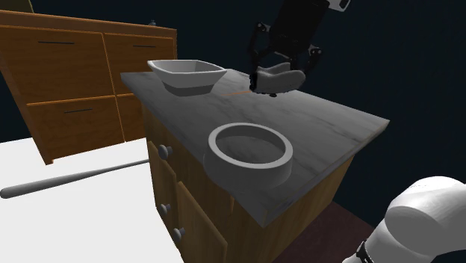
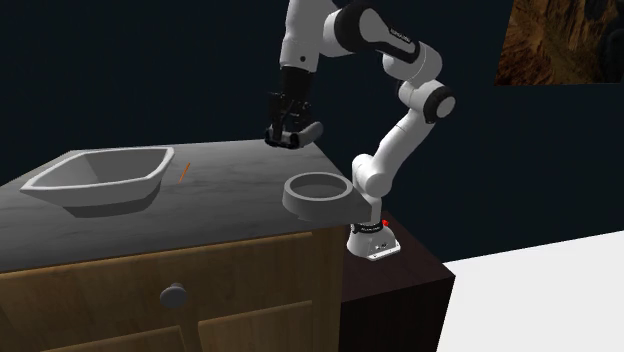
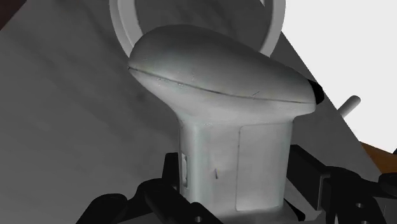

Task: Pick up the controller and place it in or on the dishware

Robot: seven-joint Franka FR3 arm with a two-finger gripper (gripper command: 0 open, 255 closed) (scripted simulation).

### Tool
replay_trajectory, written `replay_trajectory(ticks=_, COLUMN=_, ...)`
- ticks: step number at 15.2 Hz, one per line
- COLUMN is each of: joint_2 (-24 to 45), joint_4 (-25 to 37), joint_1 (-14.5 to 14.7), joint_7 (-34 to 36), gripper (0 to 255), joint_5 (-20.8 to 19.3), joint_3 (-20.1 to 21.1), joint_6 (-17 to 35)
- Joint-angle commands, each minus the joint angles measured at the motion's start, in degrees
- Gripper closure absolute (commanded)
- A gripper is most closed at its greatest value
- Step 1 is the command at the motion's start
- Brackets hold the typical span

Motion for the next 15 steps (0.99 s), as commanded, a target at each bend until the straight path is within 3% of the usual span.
replay_trajectory(ticks=1, joint_2=-0.3, joint_4=0.7, joint_1=0.4, joint_7=2.7, gripper=255, joint_5=0.8, joint_3=2.2, joint_6=-0.2)
replay_trajectory(ticks=7, joint_2=-0.7, joint_4=3.7, joint_1=1.3, joint_7=11.1, gripper=255, joint_5=3.3, joint_3=9.6, joint_6=-0.5)
replay_trajectory(ticks=15, joint_2=-3.5, joint_4=-4.2, joint_1=2.5, joint_7=9.9, gripper=255, joint_5=5.0, joint_3=10.4, joint_6=4.7)
